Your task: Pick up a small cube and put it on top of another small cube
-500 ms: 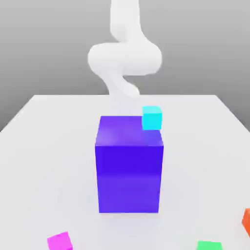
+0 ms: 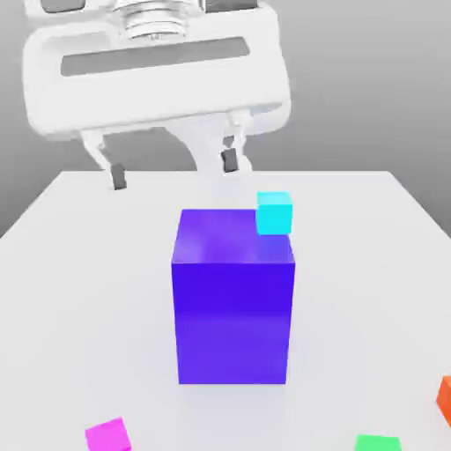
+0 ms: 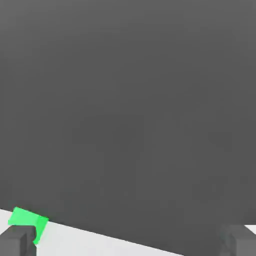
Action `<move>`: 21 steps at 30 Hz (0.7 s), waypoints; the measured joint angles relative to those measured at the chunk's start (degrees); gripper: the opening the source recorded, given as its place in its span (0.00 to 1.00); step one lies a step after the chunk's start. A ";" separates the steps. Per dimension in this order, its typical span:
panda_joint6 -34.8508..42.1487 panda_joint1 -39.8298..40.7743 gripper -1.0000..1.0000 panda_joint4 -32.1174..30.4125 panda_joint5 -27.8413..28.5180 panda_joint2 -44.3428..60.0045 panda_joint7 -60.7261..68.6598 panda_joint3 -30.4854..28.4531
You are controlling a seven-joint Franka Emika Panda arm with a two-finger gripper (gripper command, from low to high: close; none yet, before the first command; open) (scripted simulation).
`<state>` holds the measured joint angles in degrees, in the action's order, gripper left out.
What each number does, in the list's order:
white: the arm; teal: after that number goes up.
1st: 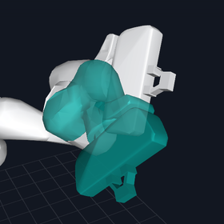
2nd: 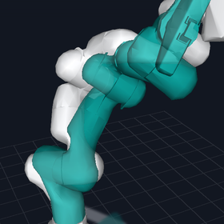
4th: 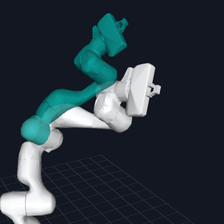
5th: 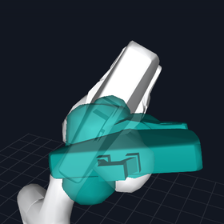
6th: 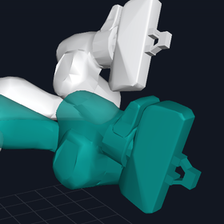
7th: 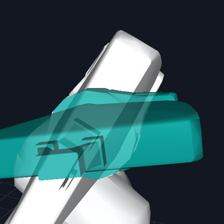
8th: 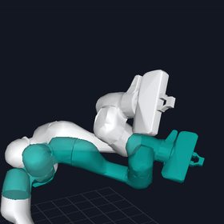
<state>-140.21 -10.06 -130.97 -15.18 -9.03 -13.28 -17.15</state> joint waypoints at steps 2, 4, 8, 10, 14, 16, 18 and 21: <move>-0.95 0.20 0.50 0.09 -1.72 4.16 3.68 -0.66; -1.96 0.74 0.50 0.17 -3.11 8.25 7.13 -0.98; -4.30 2.24 0.50 0.22 -4.47 16.04 13.06 -1.01; -5.64 2.97 0.50 0.18 -4.35 19.71 15.48 -1.05; -8.63 4.27 0.50 -0.01 -2.49 26.55 19.20 -1.69; -10.29 4.74 0.50 -0.09 -1.00 29.76 20.56 -2.30; -12.99 5.95 0.50 0.61 -2.09 33.71 22.24 -1.10; -17.23 8.52 0.00 1.98 -4.97 39.53 24.61 2.02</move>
<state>-157.44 -1.54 -129.00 -20.16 30.50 11.33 -15.13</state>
